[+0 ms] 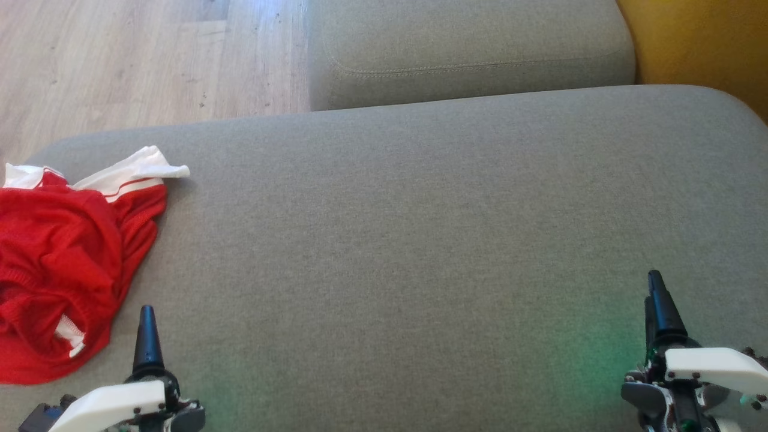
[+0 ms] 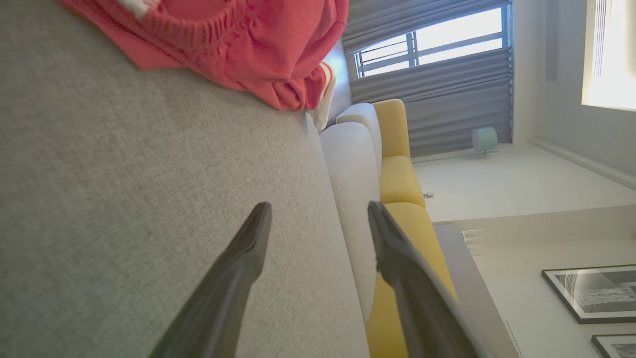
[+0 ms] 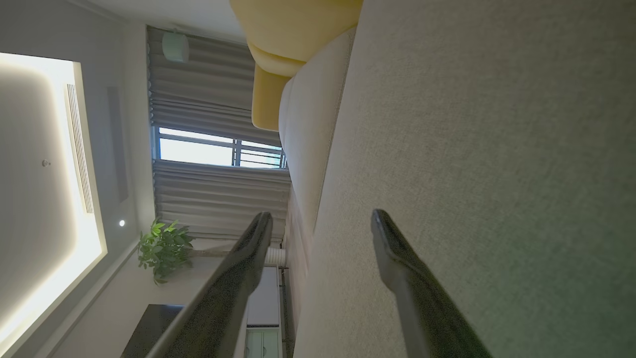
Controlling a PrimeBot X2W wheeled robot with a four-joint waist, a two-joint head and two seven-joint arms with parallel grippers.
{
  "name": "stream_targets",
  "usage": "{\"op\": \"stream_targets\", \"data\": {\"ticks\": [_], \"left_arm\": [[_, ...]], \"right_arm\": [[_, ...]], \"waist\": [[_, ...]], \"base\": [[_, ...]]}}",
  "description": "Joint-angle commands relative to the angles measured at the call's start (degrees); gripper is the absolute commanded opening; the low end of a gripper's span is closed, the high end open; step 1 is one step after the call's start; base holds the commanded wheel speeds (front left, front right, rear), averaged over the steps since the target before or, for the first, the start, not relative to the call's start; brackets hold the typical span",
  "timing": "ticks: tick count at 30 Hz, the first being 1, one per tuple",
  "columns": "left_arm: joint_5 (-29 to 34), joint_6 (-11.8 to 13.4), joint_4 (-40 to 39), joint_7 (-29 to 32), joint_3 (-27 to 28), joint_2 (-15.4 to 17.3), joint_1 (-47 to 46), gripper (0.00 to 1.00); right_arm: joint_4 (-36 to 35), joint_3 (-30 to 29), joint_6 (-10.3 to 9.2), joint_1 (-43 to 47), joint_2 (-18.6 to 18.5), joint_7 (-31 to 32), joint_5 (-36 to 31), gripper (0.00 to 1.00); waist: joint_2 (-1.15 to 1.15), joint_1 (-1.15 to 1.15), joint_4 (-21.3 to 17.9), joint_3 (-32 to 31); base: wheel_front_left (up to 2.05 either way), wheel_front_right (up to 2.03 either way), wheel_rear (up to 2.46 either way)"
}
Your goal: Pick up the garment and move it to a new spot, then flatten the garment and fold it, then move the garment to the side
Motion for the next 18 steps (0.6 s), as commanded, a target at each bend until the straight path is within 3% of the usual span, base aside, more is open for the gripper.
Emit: {"op": "stream_targets", "data": {"ticks": [1,3,4,18], "left_arm": [[1.99,0.39,-2.61,-0.70,0.38,0.28,-1.47,1.00],[3.70,0.57,-3.09,-1.04,0.23,0.28,-1.33,1.00],[7.78,0.93,-4.26,-1.90,-0.03,0.29,-0.88,1.00],[19.86,1.24,-6.80,-4.28,-1.87,0.33,0.60,1.00]], "right_arm": [[-2.41,0.66,-0.01,-2.59,-0.19,-0.63,-1.92,1.00],[-2.75,1.15,-0.01,-2.60,-0.19,-0.97,-3.61,1.00],[-3.20,2.32,-0.01,-2.56,-0.20,-1.82,-8.05,1.00],[-4.29,6.27,-0.02,-2.31,-0.24,-4.19,-20.20,1.00]], "waist": [[0.00,0.00,0.02,-0.03],[0.00,0.00,0.06,-0.07],[0.00,0.00,0.08,-0.24],[0.00,0.00,-0.13,-1.05]], "base": [[0.00,0.00,0.00],[0.00,0.00,0.00],[0.00,0.00,0.00],[0.00,0.00,0.00]]}}
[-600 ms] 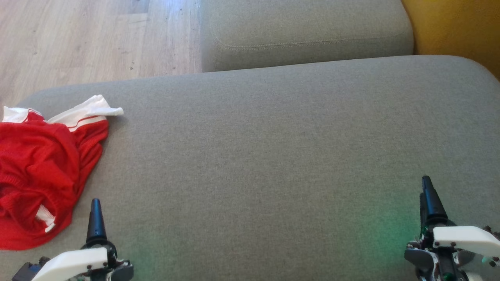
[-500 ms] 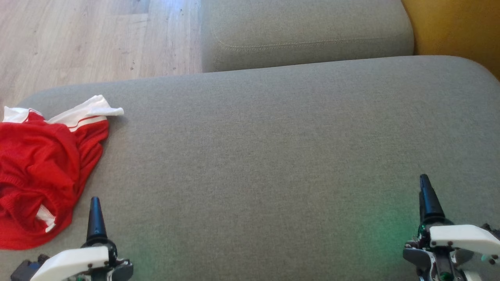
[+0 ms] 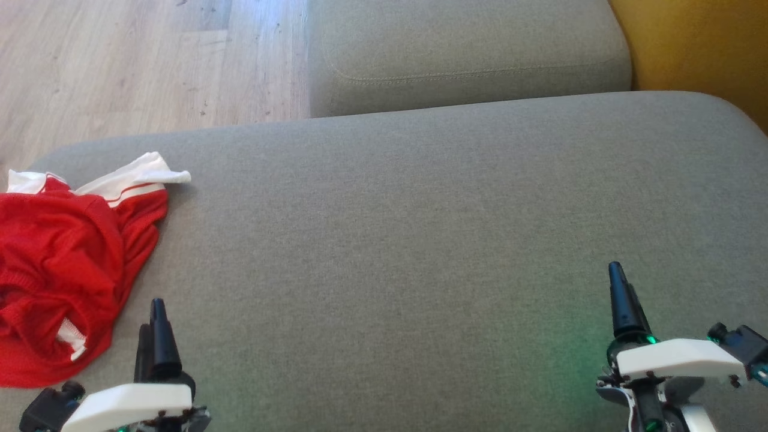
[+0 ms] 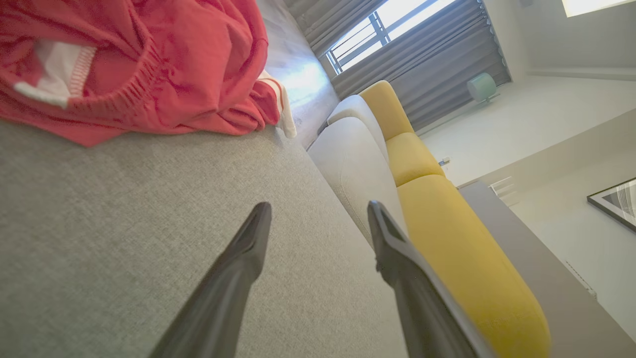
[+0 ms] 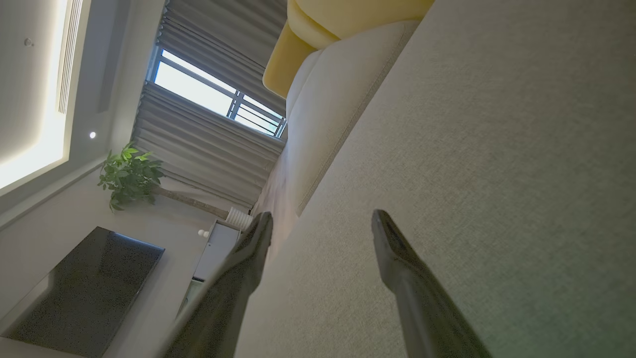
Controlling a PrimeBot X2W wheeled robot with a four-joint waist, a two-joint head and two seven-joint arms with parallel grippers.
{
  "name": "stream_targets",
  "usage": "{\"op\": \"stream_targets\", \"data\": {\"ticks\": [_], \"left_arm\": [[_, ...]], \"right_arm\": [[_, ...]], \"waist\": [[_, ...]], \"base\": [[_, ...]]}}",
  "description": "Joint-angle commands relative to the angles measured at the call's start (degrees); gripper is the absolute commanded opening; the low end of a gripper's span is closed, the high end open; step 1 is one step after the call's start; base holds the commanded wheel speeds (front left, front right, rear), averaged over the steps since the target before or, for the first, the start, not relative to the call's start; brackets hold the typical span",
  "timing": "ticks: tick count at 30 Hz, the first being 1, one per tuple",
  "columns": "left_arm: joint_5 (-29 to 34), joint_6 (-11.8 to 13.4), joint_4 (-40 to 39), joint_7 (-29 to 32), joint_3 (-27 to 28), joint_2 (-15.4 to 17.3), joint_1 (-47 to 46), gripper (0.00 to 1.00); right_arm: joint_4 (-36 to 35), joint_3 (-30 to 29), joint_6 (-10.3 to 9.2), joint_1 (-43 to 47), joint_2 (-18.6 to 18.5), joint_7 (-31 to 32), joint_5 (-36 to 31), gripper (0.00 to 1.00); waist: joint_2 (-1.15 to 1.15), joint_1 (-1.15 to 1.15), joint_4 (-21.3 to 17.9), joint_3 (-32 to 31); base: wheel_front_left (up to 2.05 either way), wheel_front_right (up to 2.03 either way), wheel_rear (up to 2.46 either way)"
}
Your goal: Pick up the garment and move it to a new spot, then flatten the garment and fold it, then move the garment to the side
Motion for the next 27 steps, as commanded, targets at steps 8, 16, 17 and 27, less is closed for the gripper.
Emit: {"op": "stream_targets", "data": {"ticks": [8,16,17,27], "left_arm": [[8.46,-0.02,-3.55,-2.16,-0.89,0.34,-0.43,1.00],[16.63,0.40,-4.89,-4.03,-1.40,0.37,0.62,1.00],[17.35,0.48,-5.01,-4.20,-1.41,0.38,0.72,1.00],[23.94,0.62,-6.17,-5.73,-1.72,0.40,1.50,1.00]], "right_arm": [[-3.38,3.24,-0.02,-2.11,-0.27,-2.15,-8.36,1.00],[-3.92,5.80,-0.02,-1.84,-0.29,-4.01,-16.11,1.00],[-3.93,6.01,-0.02,-1.84,-0.30,-4.18,-16.82,1.00],[-4.34,7.88,-0.03,-1.91,-0.32,-5.69,-23.20,1.00]], "waist": [[0.00,0.00,-0.22,-0.72],[0.00,0.00,-0.41,-1.50],[0.00,0.00,-0.44,-1.57],[0.00,0.00,-0.72,-2.09]], "base": [[0.00,0.00,0.00],[0.00,0.00,0.00],[0.00,0.00,0.00],[0.00,0.00,0.00]]}}
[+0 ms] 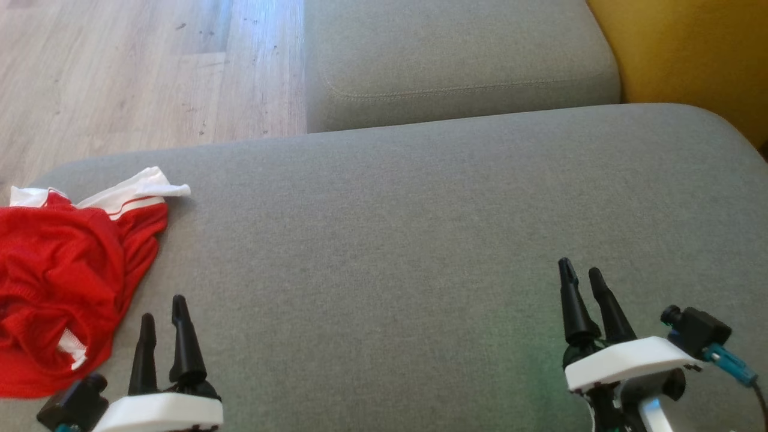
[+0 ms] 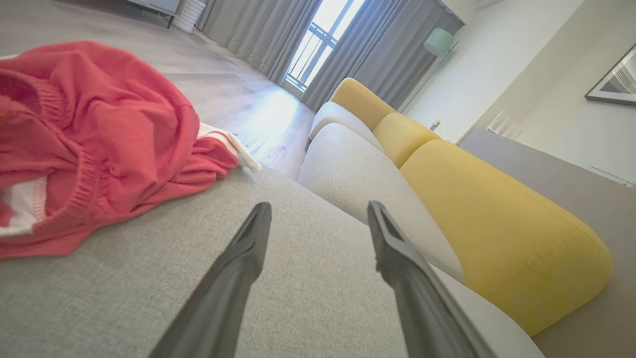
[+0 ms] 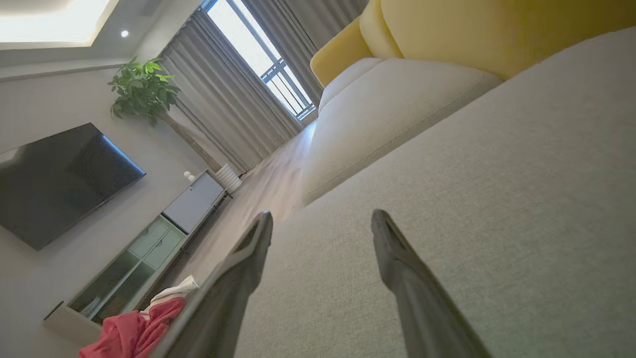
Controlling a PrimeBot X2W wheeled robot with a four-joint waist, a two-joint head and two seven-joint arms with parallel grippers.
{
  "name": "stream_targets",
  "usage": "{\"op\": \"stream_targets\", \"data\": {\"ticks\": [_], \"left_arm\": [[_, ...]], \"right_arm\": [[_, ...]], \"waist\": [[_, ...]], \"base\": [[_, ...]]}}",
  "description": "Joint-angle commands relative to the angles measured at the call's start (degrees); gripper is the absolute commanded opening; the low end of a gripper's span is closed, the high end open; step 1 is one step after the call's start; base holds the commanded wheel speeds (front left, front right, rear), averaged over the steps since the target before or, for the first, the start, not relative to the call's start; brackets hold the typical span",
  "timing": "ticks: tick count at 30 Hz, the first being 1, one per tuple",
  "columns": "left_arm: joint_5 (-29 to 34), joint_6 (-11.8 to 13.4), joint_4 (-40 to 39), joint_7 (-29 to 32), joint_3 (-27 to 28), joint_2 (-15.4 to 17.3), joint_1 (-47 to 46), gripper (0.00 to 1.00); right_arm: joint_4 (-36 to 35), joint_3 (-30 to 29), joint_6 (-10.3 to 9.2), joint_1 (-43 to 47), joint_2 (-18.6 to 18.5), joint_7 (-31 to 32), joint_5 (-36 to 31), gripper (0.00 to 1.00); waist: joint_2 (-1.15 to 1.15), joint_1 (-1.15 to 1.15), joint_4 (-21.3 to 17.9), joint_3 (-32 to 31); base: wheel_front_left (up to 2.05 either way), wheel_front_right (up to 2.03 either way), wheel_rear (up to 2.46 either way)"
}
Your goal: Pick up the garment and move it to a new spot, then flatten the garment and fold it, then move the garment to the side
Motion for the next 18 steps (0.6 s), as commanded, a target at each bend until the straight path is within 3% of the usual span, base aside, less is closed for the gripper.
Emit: {"op": "stream_targets", "data": {"ticks": [1,18], "left_arm": [[1.76,0.02,-2.44,-0.87,0.50,0.36,-1.18,1.00],[14.21,-0.17,-2.48,-3.76,-0.54,0.40,0.48,1.00]], "right_arm": [[-2.38,1.29,-0.03,-1.94,-0.31,-0.98,-1.73,1.00],[-2.67,2.82,-0.03,-1.61,-0.36,-3.85,-14.23,1.00]], "waist": [[0.00,0.00,-0.03,-0.04],[0.00,0.00,-0.45,-0.66]], "base": [[0.00,0.00,0.00],[0.00,0.00,0.00]]}}
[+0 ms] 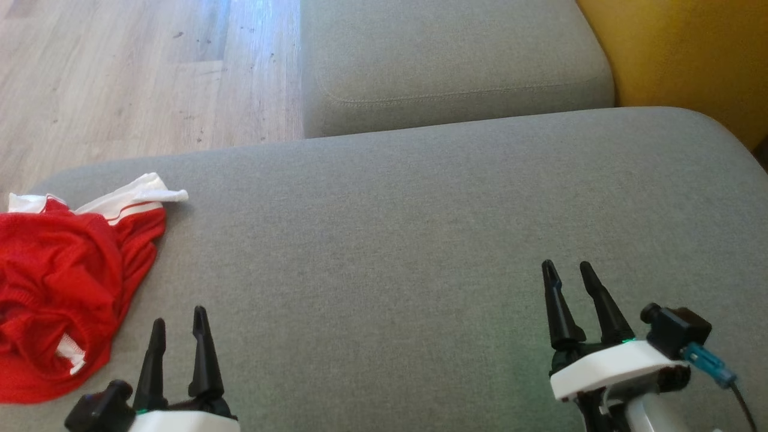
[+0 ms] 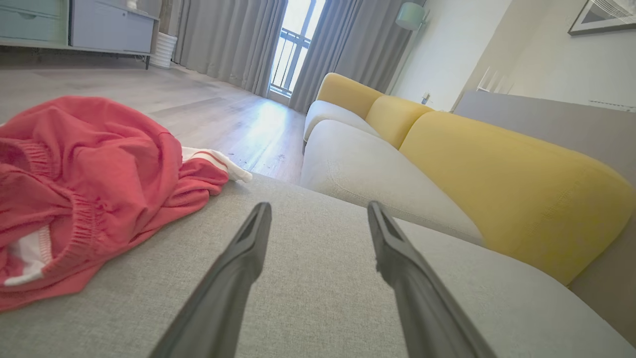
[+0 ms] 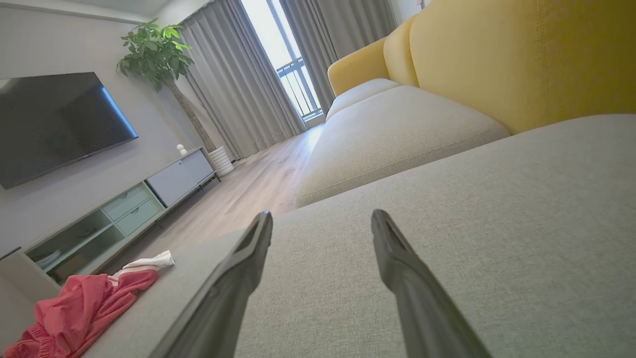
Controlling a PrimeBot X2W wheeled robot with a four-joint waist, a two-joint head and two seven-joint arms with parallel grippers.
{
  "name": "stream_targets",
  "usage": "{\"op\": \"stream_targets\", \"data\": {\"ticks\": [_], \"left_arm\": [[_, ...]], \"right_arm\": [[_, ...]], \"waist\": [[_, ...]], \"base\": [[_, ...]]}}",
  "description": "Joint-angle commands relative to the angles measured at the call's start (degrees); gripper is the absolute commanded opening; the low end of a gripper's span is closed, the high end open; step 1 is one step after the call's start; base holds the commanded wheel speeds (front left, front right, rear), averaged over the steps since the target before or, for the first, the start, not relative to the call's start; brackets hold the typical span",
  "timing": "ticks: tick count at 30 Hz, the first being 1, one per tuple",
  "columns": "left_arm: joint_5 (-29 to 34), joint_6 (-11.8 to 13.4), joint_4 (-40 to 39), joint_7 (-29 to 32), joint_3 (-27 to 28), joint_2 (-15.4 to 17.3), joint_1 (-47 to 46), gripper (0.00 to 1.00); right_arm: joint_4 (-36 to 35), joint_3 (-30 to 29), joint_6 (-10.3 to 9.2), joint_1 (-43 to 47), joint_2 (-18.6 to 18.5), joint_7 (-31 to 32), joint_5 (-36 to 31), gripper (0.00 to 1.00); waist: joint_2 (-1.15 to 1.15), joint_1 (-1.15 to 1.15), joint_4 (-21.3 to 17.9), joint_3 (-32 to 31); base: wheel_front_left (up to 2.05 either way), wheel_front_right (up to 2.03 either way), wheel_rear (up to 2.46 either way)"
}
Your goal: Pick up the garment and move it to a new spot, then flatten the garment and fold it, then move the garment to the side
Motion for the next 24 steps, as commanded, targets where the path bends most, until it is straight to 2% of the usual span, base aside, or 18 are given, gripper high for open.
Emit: {"op": "stream_targets", "data": {"ticks": [1,14,24], "left_arm": [[1.85,-0.11,-1.98,-0.99,0.75,0.36,-1.73,1.00],[11.33,-0.11,-2.59,-3.20,0.30,0.40,-0.95,1.00],[15.93,-0.27,-2.92,-4.73,0.38,0.42,-0.43,1.00]], "right_arm": [[-2.25,1.54,-0.03,-1.65,-0.33,-1.11,-1.83,1.00],[-0.67,2.79,-0.04,-1.62,-0.36,-3.31,-11.25,1.00],[1.02,3.06,-0.04,-1.60,-0.39,-4.83,-17.76,1.00]], "waist": [[0.00,0.00,-0.01,-0.02],[0.00,0.00,-0.26,-0.37],[0.00,0.00,-0.37,-0.69]], "base": [[0.00,0.00,0.00],[0.00,0.00,0.00],[0.00,0.00,0.00]]}}
